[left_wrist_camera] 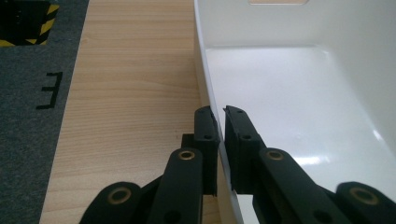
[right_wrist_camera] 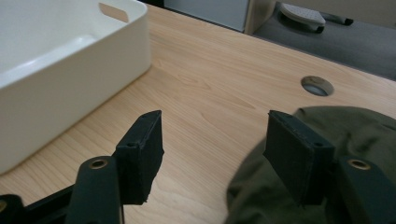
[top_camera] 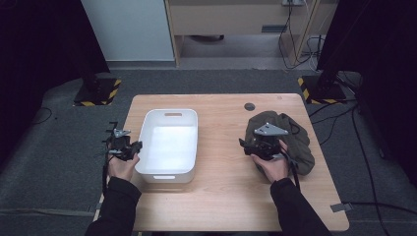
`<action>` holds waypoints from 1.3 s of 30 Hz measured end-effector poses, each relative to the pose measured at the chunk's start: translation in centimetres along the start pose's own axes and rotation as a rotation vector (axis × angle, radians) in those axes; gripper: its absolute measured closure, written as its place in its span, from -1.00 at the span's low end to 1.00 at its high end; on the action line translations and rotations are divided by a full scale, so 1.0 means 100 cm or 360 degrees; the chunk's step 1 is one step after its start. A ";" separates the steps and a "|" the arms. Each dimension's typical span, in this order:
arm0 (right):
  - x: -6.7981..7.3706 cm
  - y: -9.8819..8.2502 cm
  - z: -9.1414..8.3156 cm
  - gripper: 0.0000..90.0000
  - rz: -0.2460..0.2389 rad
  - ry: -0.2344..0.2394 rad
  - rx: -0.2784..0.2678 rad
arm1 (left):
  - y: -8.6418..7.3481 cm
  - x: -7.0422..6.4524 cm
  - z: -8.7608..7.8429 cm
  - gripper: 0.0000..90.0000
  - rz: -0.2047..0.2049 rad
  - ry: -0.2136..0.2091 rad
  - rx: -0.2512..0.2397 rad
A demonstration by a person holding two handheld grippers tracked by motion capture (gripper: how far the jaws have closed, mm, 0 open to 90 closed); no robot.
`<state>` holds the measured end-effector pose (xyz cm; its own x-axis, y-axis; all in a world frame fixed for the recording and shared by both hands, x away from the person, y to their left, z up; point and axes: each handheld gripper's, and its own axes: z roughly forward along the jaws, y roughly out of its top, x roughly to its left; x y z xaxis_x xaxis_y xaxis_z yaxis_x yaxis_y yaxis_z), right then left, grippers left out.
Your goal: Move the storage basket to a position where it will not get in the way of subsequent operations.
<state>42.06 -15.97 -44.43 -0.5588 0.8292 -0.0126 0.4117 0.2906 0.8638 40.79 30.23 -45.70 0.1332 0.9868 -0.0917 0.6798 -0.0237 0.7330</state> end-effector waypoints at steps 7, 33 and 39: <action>-0.017 -0.018 -0.018 -0.25 0.0030 -0.0004 -0.0019 | -0.001 0.011 -0.004 0.90 -0.0065 0.0005 0.0006; -0.032 -0.035 -0.025 -0.25 -0.0028 -0.0077 0.0045 | -0.001 0.044 -0.003 0.93 -0.0204 0.0084 -0.0070; -0.032 -0.035 -0.025 -0.25 -0.0032 -0.0085 0.0044 | -0.001 0.051 -0.003 0.93 -0.0216 0.0087 -0.0071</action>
<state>40.66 -20.86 -46.16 -0.5284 0.8470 -0.0573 0.4209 0.3199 0.8488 41.18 35.28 -45.98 0.0019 0.9877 -0.1563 0.6558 0.1167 0.7458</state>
